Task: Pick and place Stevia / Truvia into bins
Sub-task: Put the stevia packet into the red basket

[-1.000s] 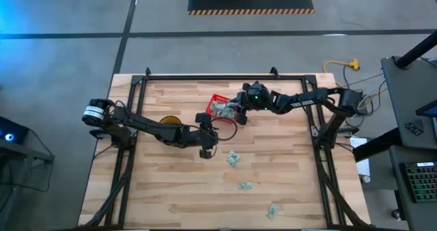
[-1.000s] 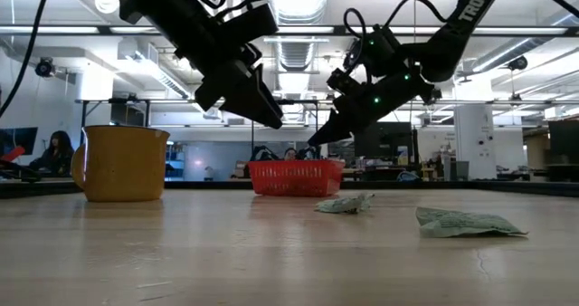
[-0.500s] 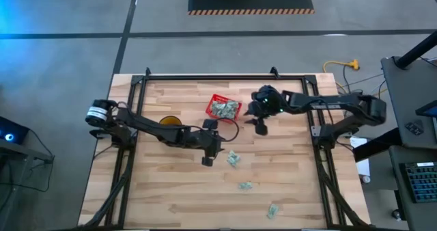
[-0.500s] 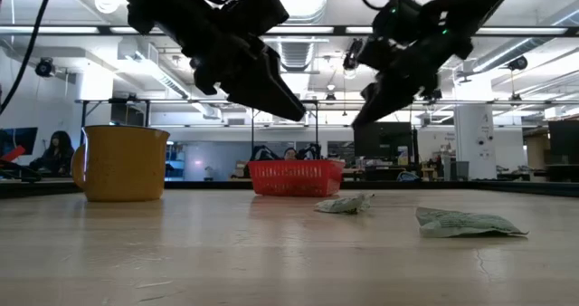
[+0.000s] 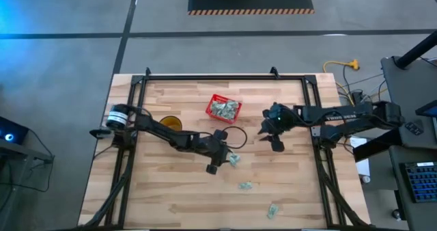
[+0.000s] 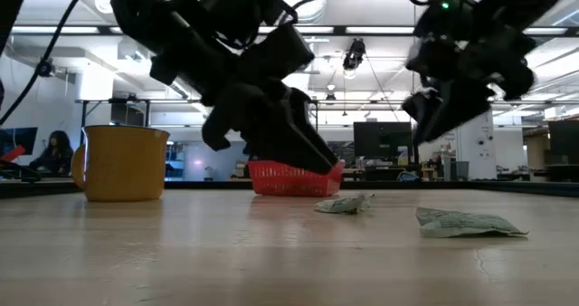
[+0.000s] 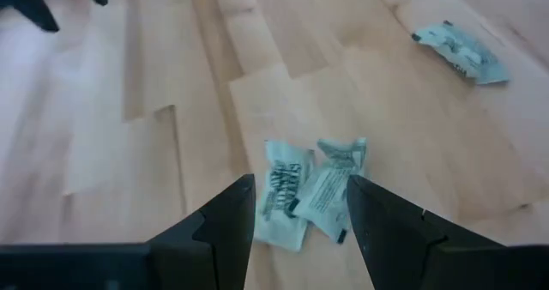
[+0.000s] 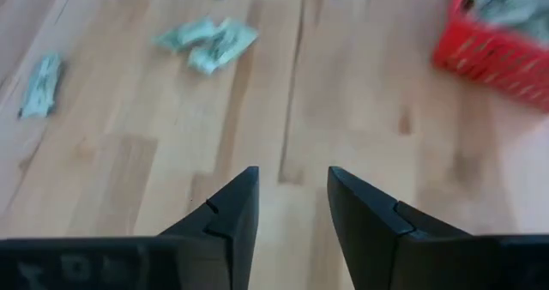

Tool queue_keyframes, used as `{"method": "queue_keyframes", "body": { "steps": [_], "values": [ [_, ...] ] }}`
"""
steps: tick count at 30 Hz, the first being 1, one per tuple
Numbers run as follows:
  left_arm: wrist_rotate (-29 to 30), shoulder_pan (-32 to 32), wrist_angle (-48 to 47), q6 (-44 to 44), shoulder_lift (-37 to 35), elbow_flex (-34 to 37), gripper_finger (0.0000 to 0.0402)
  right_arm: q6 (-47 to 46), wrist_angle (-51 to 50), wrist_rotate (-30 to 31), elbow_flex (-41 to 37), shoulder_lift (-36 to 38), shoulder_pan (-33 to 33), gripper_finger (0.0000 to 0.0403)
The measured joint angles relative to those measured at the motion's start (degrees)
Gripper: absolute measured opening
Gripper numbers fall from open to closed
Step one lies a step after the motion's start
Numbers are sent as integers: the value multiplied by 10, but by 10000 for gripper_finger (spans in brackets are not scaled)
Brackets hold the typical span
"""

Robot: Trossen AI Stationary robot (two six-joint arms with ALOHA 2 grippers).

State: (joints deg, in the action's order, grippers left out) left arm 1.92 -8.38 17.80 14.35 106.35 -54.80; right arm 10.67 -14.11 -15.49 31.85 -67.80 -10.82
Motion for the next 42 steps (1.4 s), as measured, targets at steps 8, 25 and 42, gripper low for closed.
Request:
{"method": "queue_keyframes", "body": {
  "steps": [8, 25, 42],
  "values": [
    [-63, 0, 26, -3, 37, -12, 169, -16, 45, 2, -78, 30, 11, 120],
    [-76, 0, 58, -5, 88, -23, 169, -22, 58, 1, -83, 40, 11, 97],
    [-77, -6, 56, -19, 90, -25, 43, -17, 59, 1, -83, 40, 11, 76]
  ]
}}
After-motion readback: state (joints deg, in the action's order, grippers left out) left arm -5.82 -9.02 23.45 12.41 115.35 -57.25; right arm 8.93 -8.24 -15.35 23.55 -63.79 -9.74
